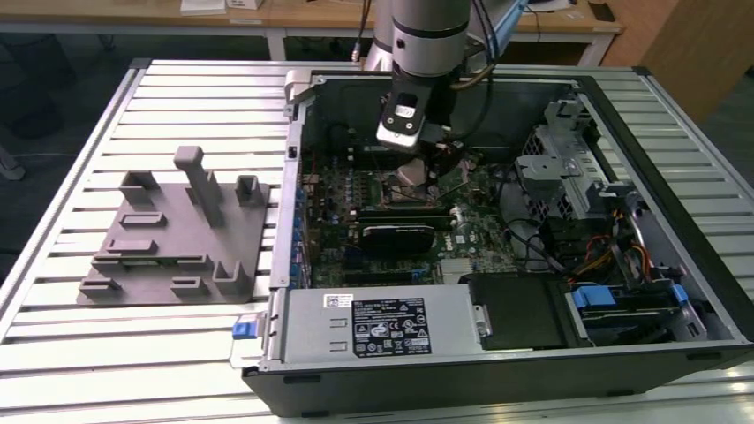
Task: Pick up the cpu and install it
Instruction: 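Place the cpu into insertion slot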
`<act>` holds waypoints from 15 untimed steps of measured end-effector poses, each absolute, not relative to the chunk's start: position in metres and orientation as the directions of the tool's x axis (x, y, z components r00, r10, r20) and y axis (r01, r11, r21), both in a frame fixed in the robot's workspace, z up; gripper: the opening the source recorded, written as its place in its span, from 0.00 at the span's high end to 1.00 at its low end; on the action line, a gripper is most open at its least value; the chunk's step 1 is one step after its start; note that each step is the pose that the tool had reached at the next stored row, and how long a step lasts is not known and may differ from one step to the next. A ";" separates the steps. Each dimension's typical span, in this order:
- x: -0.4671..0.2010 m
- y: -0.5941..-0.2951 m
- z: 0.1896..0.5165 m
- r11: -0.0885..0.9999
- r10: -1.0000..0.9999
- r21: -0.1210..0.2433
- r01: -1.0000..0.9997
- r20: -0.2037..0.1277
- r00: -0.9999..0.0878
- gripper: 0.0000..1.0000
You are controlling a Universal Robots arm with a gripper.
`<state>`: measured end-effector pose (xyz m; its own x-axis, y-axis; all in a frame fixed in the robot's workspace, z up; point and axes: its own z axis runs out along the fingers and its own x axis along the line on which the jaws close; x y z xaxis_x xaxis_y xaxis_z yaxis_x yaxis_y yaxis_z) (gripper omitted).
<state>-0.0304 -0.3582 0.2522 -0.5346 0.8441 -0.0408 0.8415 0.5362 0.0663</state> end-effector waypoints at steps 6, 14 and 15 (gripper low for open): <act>-0.030 -0.358 0.252 0.450 0.893 0.066 0.890 -0.041 -0.448 0.46; -0.030 -0.358 0.250 0.316 0.949 0.066 0.946 -0.041 -0.314 0.46; -0.030 -0.358 0.250 0.299 0.954 0.066 0.952 -0.041 -0.297 0.46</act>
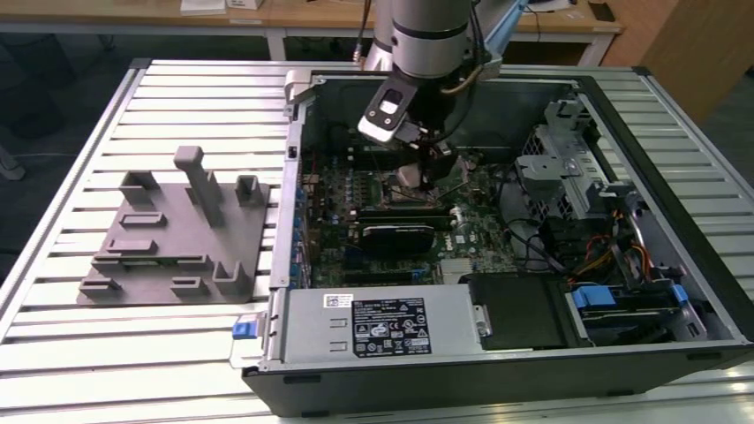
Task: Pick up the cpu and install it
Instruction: 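Place the cpu into insertion slot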
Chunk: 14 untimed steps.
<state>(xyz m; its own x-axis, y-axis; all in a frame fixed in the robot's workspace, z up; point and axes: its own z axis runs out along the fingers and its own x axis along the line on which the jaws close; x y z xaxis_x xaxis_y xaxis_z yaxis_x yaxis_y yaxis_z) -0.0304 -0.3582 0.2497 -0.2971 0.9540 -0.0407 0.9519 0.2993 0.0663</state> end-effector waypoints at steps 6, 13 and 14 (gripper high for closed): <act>-0.030 -0.358 0.248 0.193 0.981 0.066 0.979 -0.041 -0.191 0.46; -0.030 -0.358 0.245 0.070 0.997 0.066 0.995 -0.041 -0.067 0.46; -0.030 -0.358 0.245 0.057 0.998 0.066 0.996 -0.041 -0.054 0.46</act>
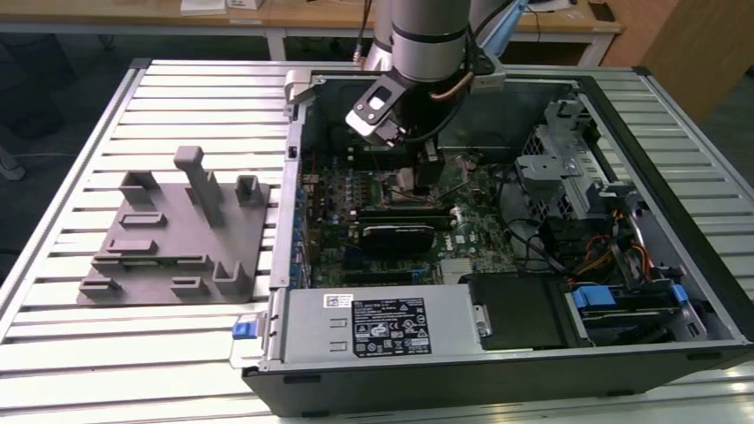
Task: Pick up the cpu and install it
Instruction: 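Place the cpu into insertion slot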
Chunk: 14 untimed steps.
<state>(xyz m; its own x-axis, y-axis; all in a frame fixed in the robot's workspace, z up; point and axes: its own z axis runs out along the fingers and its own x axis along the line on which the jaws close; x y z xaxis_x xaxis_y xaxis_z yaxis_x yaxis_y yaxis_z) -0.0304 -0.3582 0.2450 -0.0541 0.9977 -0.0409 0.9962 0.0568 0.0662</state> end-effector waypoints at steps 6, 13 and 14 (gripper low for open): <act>-0.030 -0.351 0.244 0.037 0.999 0.066 0.997 -0.041 -0.034 0.46; -0.030 -0.340 0.234 0.026 0.999 0.065 0.998 -0.041 -0.024 0.46; -0.030 -0.340 0.232 0.024 0.999 0.065 0.998 -0.041 -0.022 0.46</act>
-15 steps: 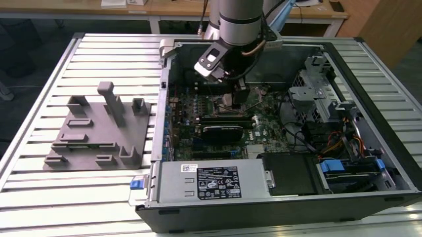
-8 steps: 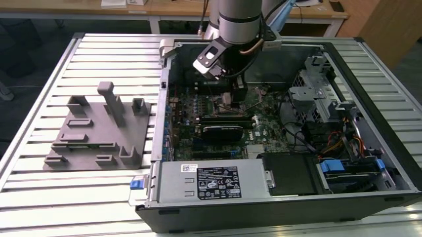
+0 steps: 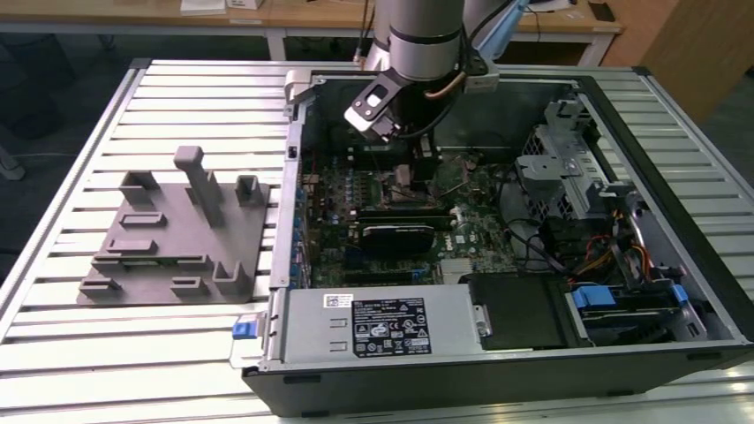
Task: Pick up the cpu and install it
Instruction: 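Place the cpu into insertion slot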
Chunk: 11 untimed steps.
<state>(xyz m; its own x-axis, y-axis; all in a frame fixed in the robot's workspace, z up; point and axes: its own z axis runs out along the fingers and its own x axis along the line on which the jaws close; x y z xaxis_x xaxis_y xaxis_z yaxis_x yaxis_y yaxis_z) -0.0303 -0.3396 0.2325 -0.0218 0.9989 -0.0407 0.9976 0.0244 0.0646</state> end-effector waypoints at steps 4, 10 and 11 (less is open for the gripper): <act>-0.030 -0.340 0.230 0.019 0.999 0.063 0.998 -0.041 -0.017 0.46; -0.030 -0.340 0.228 0.019 0.999 0.063 0.998 -0.040 -0.017 0.46; -0.030 -0.340 0.227 0.019 0.999 0.063 0.998 -0.041 -0.017 0.46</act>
<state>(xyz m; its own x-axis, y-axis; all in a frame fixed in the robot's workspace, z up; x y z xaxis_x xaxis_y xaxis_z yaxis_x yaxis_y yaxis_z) -0.0304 -0.3396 0.2275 -0.0168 0.9990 -0.0406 0.9979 0.0194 0.0626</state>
